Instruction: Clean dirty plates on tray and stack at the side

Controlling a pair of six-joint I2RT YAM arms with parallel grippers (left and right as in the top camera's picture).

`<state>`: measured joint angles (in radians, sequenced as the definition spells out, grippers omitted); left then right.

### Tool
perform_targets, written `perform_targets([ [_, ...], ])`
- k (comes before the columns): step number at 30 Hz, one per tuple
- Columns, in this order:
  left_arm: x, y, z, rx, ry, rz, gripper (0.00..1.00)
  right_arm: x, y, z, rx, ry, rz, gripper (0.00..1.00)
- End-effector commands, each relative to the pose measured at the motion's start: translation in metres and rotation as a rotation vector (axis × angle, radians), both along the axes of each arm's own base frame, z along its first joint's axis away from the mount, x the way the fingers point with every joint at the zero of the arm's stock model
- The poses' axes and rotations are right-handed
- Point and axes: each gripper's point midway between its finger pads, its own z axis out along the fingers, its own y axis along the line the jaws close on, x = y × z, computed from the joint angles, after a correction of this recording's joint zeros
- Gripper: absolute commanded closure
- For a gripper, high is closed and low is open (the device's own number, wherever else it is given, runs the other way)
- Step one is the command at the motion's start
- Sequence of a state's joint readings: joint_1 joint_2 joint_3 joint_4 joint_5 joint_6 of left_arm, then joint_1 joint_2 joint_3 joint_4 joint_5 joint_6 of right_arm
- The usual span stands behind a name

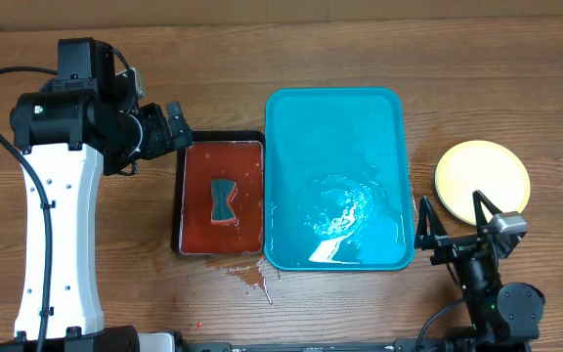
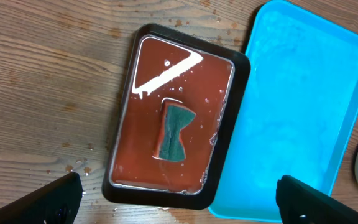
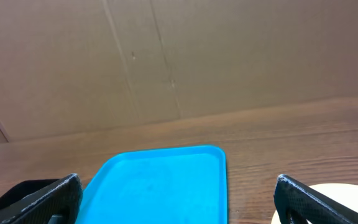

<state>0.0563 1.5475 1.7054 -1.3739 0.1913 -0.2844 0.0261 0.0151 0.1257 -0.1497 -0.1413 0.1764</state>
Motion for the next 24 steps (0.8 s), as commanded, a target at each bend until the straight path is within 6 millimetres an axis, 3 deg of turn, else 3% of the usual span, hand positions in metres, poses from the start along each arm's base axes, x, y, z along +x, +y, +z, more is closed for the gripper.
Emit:
perform_targets([
  [1,0.001,-0.001,0.007,0.0,-0.022,-0.018,0.0,0.002,-0.002,-0.003,0.008,-0.023,-0.01,0.0],
  [15,0.001,-0.001,0.007,0.0,-0.022,-0.018,0.0,0.007,-0.002,-0.01,0.009,-0.076,-0.012,0.0],
  [21,0.001,-0.001,0.007,0.0,-0.022,-0.018,0.0,0.008,-0.002,-0.036,0.006,0.031,-0.014,0.0],
  [24,0.001,-0.001,0.007,0.0,-0.022,-0.018,0.0,0.008,-0.002,-0.036,0.006,0.03,-0.013,0.0],
])
